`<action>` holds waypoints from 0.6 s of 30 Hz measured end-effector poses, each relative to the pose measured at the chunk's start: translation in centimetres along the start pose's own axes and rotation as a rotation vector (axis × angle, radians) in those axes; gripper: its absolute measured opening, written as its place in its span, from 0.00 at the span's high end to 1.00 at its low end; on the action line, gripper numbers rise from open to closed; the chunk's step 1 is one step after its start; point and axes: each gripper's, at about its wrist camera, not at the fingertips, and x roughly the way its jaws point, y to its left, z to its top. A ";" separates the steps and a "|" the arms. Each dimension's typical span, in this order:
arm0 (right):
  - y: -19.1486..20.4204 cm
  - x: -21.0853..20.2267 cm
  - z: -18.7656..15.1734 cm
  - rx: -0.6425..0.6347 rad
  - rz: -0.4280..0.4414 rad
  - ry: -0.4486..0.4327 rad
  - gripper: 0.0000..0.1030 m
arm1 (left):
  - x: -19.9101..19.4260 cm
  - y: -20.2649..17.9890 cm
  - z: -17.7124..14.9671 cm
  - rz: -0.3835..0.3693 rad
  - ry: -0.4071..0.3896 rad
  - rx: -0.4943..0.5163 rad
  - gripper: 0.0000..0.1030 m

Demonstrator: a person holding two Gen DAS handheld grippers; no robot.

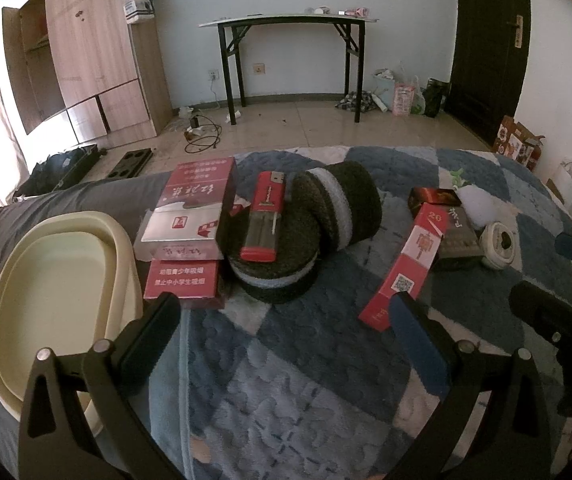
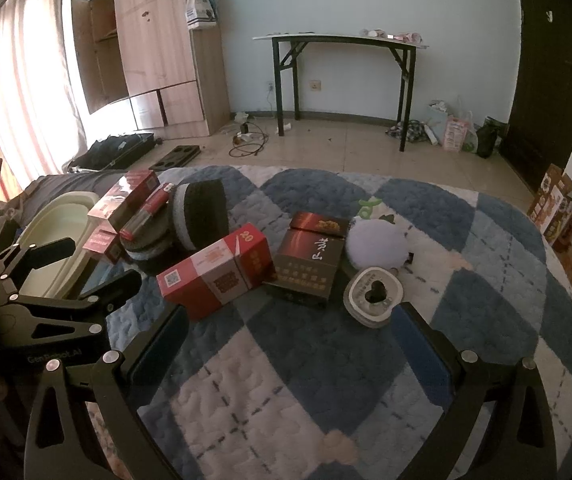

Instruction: Organize rigid objects

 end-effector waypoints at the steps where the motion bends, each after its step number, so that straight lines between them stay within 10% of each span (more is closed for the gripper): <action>1: 0.0 0.0 0.0 -0.001 0.000 0.000 0.00 | 0.0 0.0 0.0 0.000 0.000 0.001 0.00; 18: -0.7 -0.2 0.1 0.018 -0.012 -0.006 0.00 | 1.1 0.2 -0.3 0.002 0.022 -0.014 0.00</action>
